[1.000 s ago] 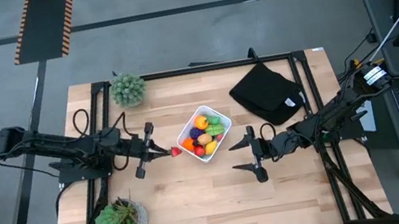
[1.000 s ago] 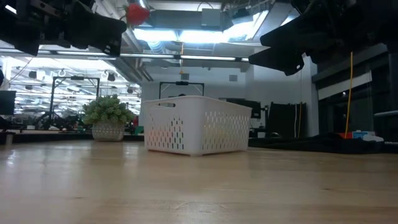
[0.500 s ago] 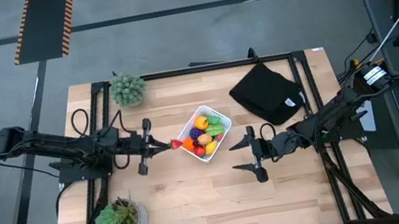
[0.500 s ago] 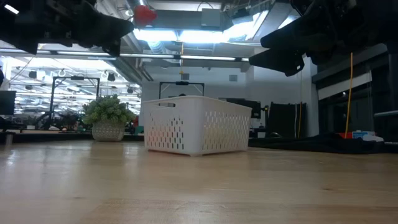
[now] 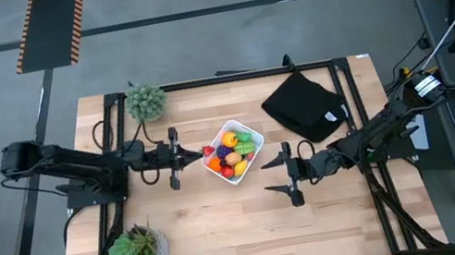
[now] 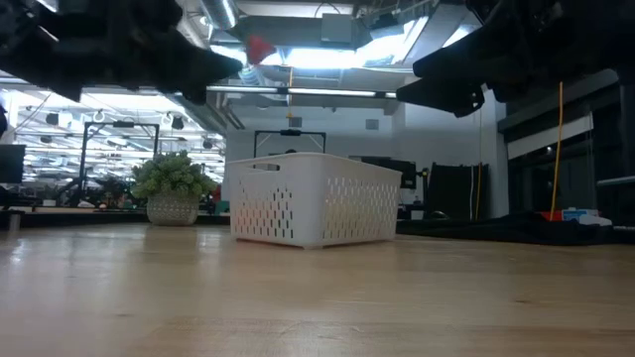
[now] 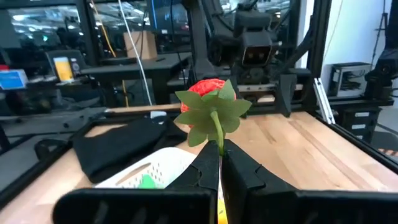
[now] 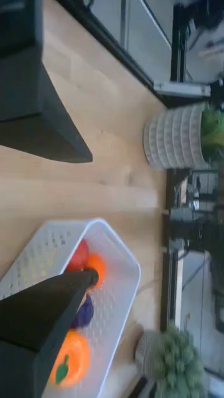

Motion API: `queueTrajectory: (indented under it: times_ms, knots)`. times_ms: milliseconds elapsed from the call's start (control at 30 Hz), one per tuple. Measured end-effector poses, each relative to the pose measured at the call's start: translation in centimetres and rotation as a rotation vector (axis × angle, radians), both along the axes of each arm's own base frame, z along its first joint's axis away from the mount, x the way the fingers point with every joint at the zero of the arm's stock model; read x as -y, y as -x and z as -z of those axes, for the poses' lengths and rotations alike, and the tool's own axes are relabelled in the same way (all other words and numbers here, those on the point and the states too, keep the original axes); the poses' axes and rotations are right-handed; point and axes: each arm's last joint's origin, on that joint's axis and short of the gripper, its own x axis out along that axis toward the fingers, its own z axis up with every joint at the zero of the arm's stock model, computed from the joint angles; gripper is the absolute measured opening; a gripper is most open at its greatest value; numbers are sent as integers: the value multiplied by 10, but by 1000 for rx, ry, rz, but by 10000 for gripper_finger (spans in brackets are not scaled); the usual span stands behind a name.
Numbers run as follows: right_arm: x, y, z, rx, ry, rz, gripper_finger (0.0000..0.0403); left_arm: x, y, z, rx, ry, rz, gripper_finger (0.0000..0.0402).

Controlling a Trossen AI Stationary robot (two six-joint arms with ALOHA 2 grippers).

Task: Pick and placing Produce into tupperware
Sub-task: Put the strawberry into the white bin

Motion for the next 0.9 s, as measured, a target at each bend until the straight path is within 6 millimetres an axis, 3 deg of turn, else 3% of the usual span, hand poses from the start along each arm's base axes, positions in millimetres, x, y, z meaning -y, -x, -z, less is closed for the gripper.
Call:
queueTrajectory:
  times_ms: [133,433,633,900]
  knots:
    - [2,0,0,7,16,70,300,-9,-15,7,-33,32,20,0]
    - [4,0,0,11,30,113,300,-30,-57,-3,-60,43,-17,0]
    - [4,0,0,6,28,114,300,-44,-83,-9,-159,69,-16,0]
    - [4,0,0,3,29,113,300,-48,-109,-21,-374,30,25,0]
